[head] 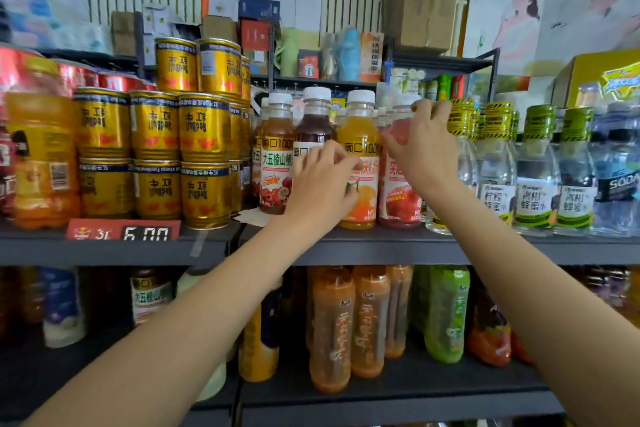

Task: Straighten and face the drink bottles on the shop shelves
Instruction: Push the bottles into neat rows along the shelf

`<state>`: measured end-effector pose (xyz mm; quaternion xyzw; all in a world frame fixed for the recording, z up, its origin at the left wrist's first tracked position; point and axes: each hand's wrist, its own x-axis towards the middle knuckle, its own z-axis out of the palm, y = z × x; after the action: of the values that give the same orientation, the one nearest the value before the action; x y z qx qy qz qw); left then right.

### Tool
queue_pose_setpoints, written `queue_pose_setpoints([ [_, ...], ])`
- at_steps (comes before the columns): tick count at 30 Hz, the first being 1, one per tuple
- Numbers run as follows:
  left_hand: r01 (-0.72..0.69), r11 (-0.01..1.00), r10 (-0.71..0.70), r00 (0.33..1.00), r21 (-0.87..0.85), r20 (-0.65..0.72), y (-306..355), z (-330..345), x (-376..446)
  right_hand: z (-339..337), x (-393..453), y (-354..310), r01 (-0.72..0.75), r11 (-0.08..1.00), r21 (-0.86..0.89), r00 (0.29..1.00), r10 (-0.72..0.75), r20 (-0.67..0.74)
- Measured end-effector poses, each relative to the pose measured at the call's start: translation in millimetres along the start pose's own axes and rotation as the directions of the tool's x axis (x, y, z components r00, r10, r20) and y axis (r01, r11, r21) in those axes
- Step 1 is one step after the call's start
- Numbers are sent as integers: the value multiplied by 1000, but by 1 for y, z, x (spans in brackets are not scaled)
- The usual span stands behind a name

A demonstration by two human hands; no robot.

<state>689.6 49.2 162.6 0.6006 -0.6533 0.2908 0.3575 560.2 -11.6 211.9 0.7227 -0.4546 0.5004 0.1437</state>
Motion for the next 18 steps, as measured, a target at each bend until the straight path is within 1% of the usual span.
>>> queue_pose_setpoints([
  [1, 20, 999, -22, 998, -43, -56, -4, -2, -7, -2, -7, -6, 54, 996, 74, 996, -49, -69],
  [3, 56, 990, -81, 978, -133, -190, -14, -11, -26, -5, -25, -25, 222, 947, 233, 964, -176, -201],
  [5, 59, 980, -114, 949, -190, -295, -26, -20, -56, -5, -53, -50, 370, 847, 383, 920, -275, -280],
  [7, 31, 981, -98, 933, -193, -346, -43, -28, -93, 0, -91, -77, 466, 736, 491, 883, -356, -305],
  [8, 16, 985, -76, 933, -170, -352, -55, -30, -114, 4, -114, -90, 480, 695, 536, 877, -388, -284],
  [10, -5, 993, -35, 942, -119, -333, -85, -35, -154, 21, -158, -118, 481, 635, 605, 860, -477, -182],
  [12, -8, 996, -15, 966, -91, -258, -121, -43, -194, 48, -198, -147, 516, 606, 606, 782, -622, -44],
  [13, 4, 997, -19, 978, -72, -207, -140, -47, -211, 64, -215, -162, 534, 604, 592, 736, -677, 28],
  [14, 35, 999, -40, 988, -35, -148, -161, -51, -228, 81, -228, -178, 533, 612, 584, 705, -703, 93],
  [15, 83, 996, -81, 994, 20, -80, -183, -56, -243, 97, -237, -194, 505, 636, 584, 702, -696, 150],
  [17, 200, 970, -209, 976, 139, 59, -226, -69, -268, 133, -249, -226, 366, 730, 577, 760, -592, 267],
  [18, 251, 951, -271, 957, 181, 100, -247, -76, -277, 152, -251, -240, 280, 782, 557, 785, -520, 335],
])
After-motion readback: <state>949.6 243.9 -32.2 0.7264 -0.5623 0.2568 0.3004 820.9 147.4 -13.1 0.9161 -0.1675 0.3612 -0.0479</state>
